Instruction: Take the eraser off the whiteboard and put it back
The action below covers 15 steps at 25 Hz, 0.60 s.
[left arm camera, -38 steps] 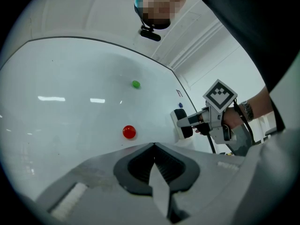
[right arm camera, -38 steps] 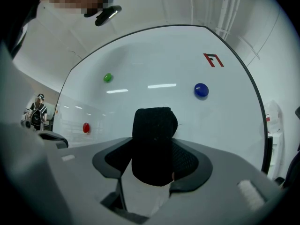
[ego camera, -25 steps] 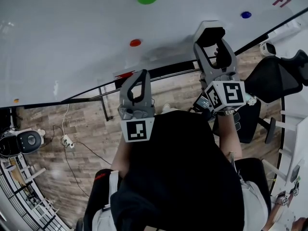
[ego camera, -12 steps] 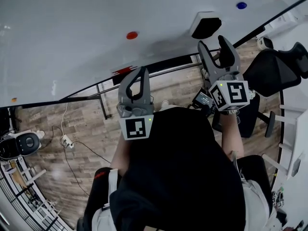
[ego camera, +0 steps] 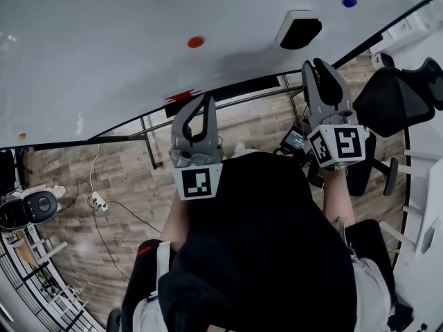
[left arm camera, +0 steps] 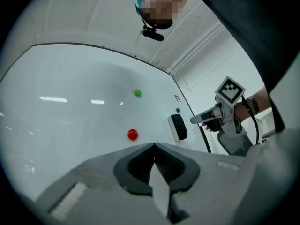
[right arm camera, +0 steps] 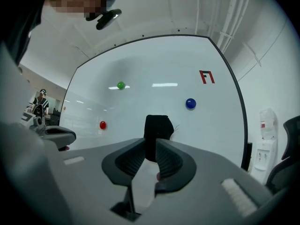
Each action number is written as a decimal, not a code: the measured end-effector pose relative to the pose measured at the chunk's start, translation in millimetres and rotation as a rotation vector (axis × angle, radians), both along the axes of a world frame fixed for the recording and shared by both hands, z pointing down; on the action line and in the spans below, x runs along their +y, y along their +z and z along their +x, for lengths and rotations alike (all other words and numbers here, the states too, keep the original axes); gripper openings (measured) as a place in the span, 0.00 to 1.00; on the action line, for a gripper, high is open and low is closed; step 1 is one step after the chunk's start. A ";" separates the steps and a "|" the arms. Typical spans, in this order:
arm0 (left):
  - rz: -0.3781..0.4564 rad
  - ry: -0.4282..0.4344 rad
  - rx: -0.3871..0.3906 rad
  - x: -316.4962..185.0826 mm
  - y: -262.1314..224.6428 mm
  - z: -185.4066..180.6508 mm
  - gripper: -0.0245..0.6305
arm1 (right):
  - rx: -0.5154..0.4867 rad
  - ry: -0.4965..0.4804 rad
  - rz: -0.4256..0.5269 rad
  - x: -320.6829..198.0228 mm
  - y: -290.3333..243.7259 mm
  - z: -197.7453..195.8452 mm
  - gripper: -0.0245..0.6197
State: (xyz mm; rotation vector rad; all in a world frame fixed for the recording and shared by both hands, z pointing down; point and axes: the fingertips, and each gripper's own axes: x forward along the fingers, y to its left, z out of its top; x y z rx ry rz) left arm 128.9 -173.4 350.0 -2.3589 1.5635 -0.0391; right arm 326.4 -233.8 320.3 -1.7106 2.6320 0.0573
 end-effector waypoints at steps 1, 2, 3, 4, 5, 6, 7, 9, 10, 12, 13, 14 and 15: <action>0.000 -0.004 -0.001 0.7 -0.1 -2.7 0.04 | -0.002 0.001 0.003 2.8 -1.0 -0.3 0.12; 0.000 -0.009 -0.002 1.3 -0.3 -5.3 0.04 | -0.007 -0.001 0.004 5.7 -2.2 -1.3 0.09; 0.000 -0.014 0.001 1.9 -0.7 -7.8 0.04 | -0.017 -0.007 0.003 8.8 -3.4 -3.0 0.06; -0.001 -0.019 0.006 2.7 -0.9 -9.9 0.04 | -0.029 -0.016 0.000 12.2 -4.7 -5.4 0.04; -0.003 -0.023 0.011 3.7 -0.6 -11.2 0.04 | -0.042 -0.029 -0.005 16.0 -6.1 -8.4 0.04; -0.006 -0.026 0.010 4.8 0.0 -11.8 0.04 | -0.055 -0.044 -0.009 20.0 -7.4 -12.0 0.04; -0.007 -0.026 0.007 6.0 0.7 -11.9 0.04 | -0.066 -0.061 -0.012 24.1 -8.5 -16.3 0.04; -0.003 -0.026 0.005 8.2 0.5 -11.6 0.04 | -0.081 -0.098 -0.015 31.8 -9.4 -27.1 0.04; 0.000 -0.026 0.005 9.1 0.2 -11.7 0.04 | -0.083 -0.116 -0.017 35.5 -9.0 -33.4 0.04; 0.001 -0.030 0.001 11.0 0.1 -12.8 0.04 | -0.086 -0.156 -0.023 43.1 -6.2 -47.3 0.04; 0.000 -0.033 -0.002 12.0 0.2 -13.8 0.04 | -0.087 -0.177 -0.028 47.0 -4.1 -54.7 0.04; 0.000 -0.036 -0.002 13.1 0.2 -14.9 0.04 | -0.090 -0.197 -0.032 50.9 -1.7 -62.1 0.04; 0.000 -0.040 -0.001 14.5 0.2 -16.3 0.04 | -0.094 -0.215 -0.037 54.9 0.8 -69.2 0.04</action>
